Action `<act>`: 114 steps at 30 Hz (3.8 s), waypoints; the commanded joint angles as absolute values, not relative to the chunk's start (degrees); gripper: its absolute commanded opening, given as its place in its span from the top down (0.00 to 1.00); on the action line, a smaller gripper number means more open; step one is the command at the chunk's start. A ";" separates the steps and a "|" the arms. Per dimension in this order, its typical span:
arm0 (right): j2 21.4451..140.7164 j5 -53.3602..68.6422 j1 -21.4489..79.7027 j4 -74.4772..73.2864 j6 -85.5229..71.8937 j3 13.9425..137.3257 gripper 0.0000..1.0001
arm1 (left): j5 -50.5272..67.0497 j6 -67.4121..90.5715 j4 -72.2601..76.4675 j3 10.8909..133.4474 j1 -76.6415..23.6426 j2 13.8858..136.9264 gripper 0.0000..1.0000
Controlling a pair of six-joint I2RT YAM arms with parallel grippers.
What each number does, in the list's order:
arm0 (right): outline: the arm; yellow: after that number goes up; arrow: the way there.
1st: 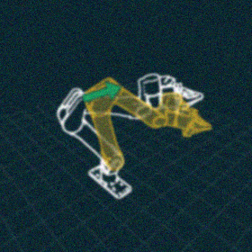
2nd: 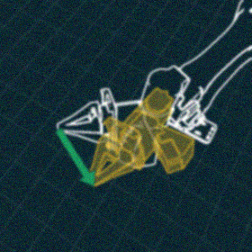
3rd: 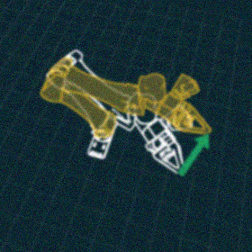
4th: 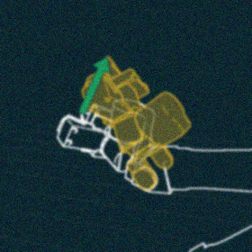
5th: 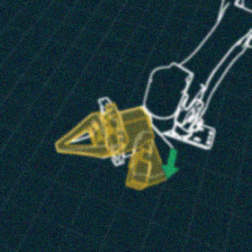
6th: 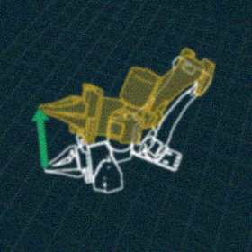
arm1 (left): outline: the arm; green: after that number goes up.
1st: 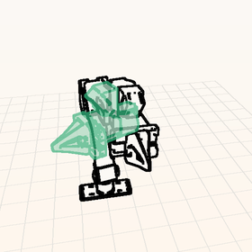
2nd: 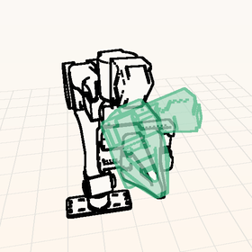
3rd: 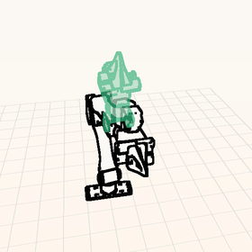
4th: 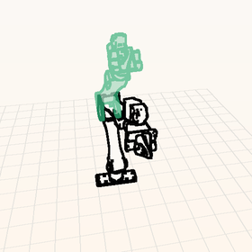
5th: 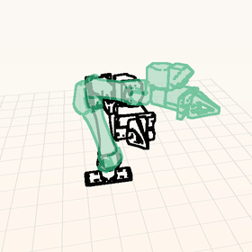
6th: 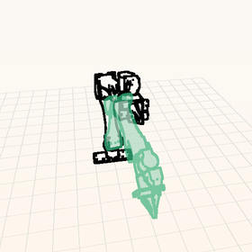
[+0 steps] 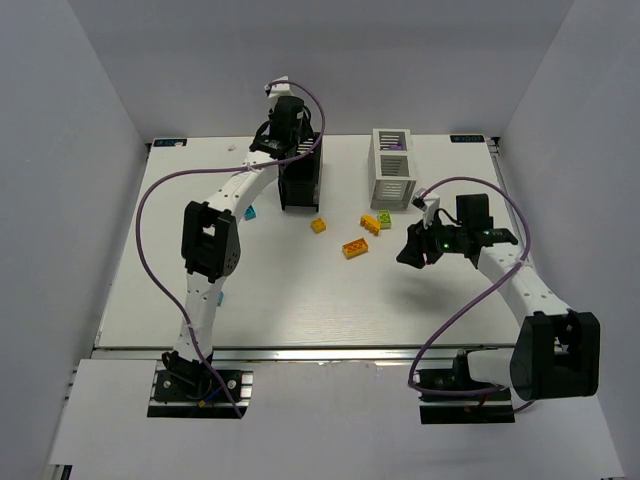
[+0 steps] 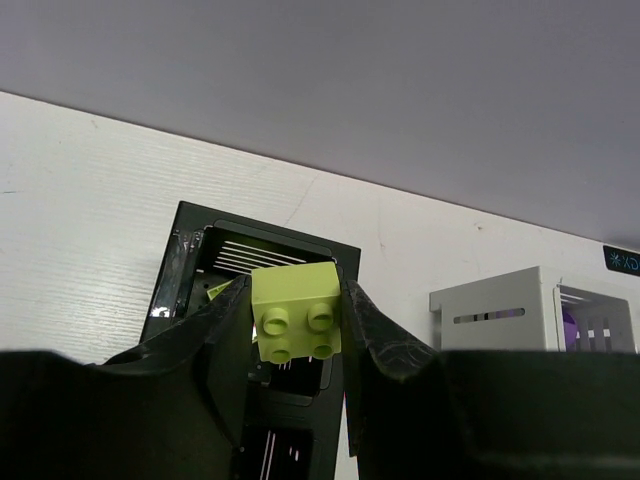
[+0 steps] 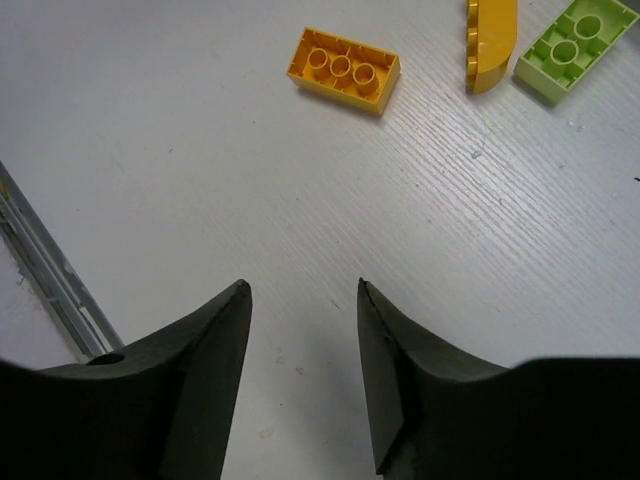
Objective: Sort the legos into containers by color
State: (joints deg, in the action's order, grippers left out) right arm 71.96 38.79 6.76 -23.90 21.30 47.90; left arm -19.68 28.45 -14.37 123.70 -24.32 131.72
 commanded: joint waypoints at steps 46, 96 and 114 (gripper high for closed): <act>96.93 -5.36 20.83 -1.94 -4.84 65.30 0.45 | -6.68 42.45 -8.35 35.96 -21.45 50.64 0.38; 111.53 -8.44 22.24 0.88 -2.37 70.58 0.55 | -10.02 50.98 -14.68 28.21 -21.45 36.83 0.33; 94.05 9.64 21.97 -2.72 8.25 65.22 1.00 | -9.58 52.38 -14.86 28.13 -21.45 35.33 0.32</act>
